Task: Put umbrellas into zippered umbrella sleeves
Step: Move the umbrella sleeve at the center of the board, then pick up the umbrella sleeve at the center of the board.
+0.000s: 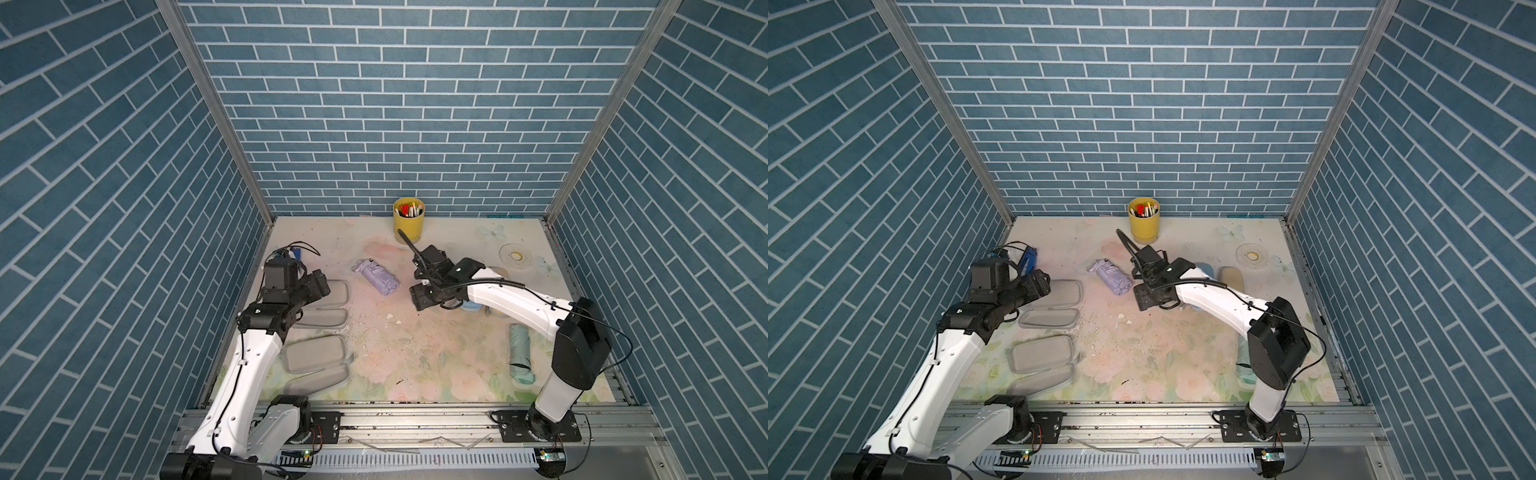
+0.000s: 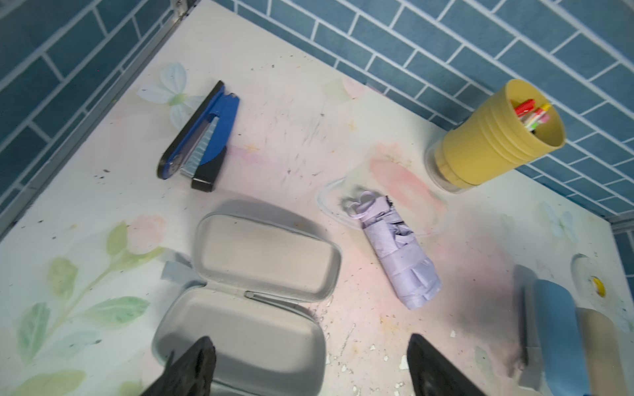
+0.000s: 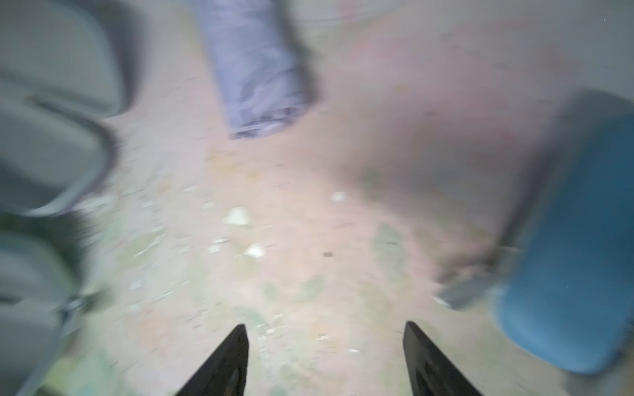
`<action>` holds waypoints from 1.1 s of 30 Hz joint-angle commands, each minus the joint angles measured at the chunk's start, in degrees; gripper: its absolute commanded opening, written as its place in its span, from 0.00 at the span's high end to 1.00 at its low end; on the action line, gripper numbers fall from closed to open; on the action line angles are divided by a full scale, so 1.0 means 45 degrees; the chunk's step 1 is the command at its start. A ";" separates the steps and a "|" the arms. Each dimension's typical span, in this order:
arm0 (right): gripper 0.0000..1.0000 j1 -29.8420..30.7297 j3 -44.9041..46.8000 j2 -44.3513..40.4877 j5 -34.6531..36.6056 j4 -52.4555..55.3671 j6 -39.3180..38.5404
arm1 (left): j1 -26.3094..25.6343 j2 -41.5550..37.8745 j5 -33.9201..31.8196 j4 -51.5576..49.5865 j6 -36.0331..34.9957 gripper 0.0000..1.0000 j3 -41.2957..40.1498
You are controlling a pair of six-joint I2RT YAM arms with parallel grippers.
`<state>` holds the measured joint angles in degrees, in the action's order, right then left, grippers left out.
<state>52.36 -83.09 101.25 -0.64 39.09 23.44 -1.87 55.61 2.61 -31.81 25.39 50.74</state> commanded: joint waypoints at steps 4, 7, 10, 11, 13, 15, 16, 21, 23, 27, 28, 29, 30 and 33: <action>0.28 0.2035 -0.2404 0.2850 -0.3019 -0.1403 -0.1420 | 0.1048 -0.0572 -0.0152 -0.1453 -0.0335 0.12 0.0344; 0.28 0.2357 -0.3397 0.3934 -0.3690 -0.1562 -0.1515 | 0.1249 -0.0711 -0.0088 -0.1661 -0.0384 0.12 0.0423; 0.31 0.2700 -0.4118 0.4823 -0.4379 -0.1670 -0.1596 | 0.1462 -0.0776 -0.0131 -0.1824 -0.0372 0.14 0.0520; 0.32 0.2805 -0.4373 0.5124 -0.4609 -0.1693 -0.1577 | 0.1559 -0.0822 -0.0103 -0.1835 -0.0386 0.14 0.0540; 0.35 0.3003 -0.4834 0.5811 -0.4954 -0.1724 -0.1504 | 0.1719 -0.0862 0.0017 -0.1850 -0.0378 0.15 0.0578; 0.37 0.3128 -0.5404 0.6516 -0.5182 -0.1646 -0.1413 | 0.1801 -0.0856 0.0103 -0.1899 -0.0417 0.16 0.0648; 0.39 0.3176 -0.5638 0.6789 -0.5223 -0.1620 -0.1372 | 0.1821 -0.0856 0.0150 -0.1895 -0.0416 0.16 0.0658; 0.55 0.3206 -0.6870 0.7956 -0.5528 -0.1423 -0.1206 | 0.1840 -0.0974 0.0377 -0.1942 -0.0392 0.17 0.0677; 0.67 0.3246 -0.7011 0.8021 -0.5613 -0.1324 -0.1210 | 0.1828 -0.1030 0.0360 -0.1988 -0.0427 0.18 0.0697; 0.92 0.3245 -0.6026 0.6811 -0.5754 -0.1382 -0.1225 | 0.1841 -0.1181 0.0309 -0.2089 -0.0485 0.20 0.0755; 0.96 0.3202 -0.5674 0.6421 -0.5791 -0.1401 -0.1189 | 0.1840 -0.1189 0.0299 -0.2105 -0.0485 0.20 0.0789; 0.99 0.3122 -0.5186 0.5942 -0.5859 -0.1505 -0.1088 | 0.1841 -0.1206 0.0294 -0.2120 -0.0467 0.21 0.0860; 1.00 0.3006 -0.4680 0.5527 -0.5942 -0.1669 -0.0937 | 0.1841 -0.1207 0.0298 -0.2113 -0.0420 0.21 0.0918; 1.00 0.2604 -0.3446 0.4157 -0.6104 -0.1978 -0.0496 | 0.1839 -0.1135 0.0441 -0.2058 -0.0299 0.23 0.1133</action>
<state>65.69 -101.43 127.39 -25.56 31.62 19.57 6.09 50.78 4.14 -40.14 24.16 53.98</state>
